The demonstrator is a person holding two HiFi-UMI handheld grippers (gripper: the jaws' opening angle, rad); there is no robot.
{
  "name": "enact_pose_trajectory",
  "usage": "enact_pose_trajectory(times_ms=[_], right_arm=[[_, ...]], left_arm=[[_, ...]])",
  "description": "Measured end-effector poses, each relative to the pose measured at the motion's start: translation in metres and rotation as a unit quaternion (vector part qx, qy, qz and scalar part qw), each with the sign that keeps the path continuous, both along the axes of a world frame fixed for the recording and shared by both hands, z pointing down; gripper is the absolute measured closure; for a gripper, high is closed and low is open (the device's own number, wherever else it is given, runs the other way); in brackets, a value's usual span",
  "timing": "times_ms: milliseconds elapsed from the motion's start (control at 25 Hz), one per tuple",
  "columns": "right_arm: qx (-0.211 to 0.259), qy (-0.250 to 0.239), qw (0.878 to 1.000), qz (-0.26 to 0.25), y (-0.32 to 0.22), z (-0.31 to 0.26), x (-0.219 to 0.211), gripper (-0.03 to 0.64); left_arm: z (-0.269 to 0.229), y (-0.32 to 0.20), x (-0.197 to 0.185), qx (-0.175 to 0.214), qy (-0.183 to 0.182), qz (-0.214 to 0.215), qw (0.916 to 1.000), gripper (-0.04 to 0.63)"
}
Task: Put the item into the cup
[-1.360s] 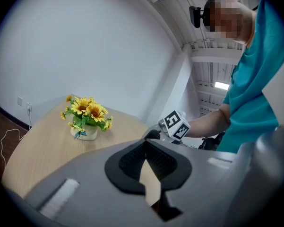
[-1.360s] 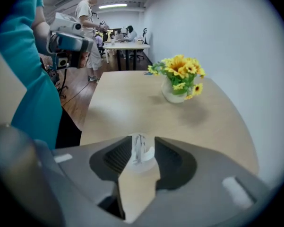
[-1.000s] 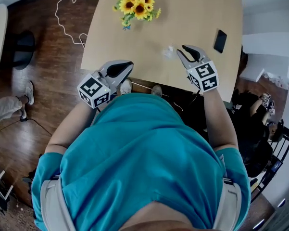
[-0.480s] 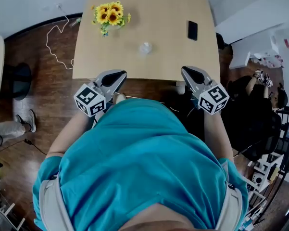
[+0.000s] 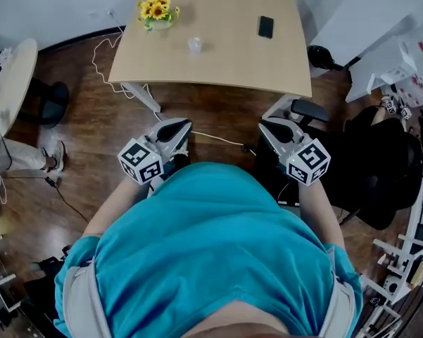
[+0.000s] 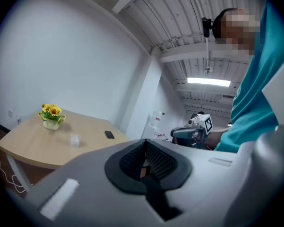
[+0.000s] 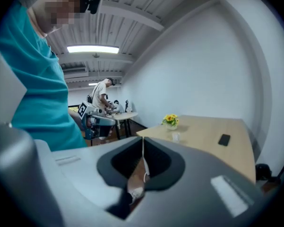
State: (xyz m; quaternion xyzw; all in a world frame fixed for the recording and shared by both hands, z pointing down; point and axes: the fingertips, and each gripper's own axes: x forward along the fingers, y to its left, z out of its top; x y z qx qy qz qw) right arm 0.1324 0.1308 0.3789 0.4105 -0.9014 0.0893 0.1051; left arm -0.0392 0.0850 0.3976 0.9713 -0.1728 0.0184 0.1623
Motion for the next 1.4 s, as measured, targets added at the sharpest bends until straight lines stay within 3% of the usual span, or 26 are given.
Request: enact_pose_trajectory(times_ms=[160, 400, 720, 880, 1120, 1400], right_arm=[[-0.014, -0.032, 0.999, -0.019, 0.058, 0.005, -0.004, 0.607], [-0.020, -0.056, 0.998, 0.003, 0.100, 0.009, -0.021, 0.607], [-0.008, -0.111, 0.991, 0.081, 0.096, 0.011, -0.080, 0.617], [-0.004, -0.140, 0.987, 0.082, 0.089, 0.005, -0.116, 0.617], [-0.006, -0.118, 0.990, 0.074, 0.090, 0.001, -0.128, 0.617], [-0.010, -0.086, 0.994, 0.060, 0.084, 0.003, -0.124, 0.617]], left_arm=[[-0.016, 0.059, -0.004, 0.018, -0.010, -0.009, 0.9997, 0.592], [-0.031, 0.084, -0.031, 0.025, 0.002, -0.030, 0.9992, 0.592], [-0.031, 0.095, -0.096, 0.053, -0.004, -0.016, 0.9984, 0.592], [-0.027, 0.093, -0.129, 0.047, 0.001, -0.019, 0.9987, 0.592], [-0.026, 0.093, -0.129, 0.035, 0.005, 0.004, 0.9994, 0.592], [-0.023, 0.093, -0.124, 0.024, 0.021, -0.010, 0.9994, 0.592]])
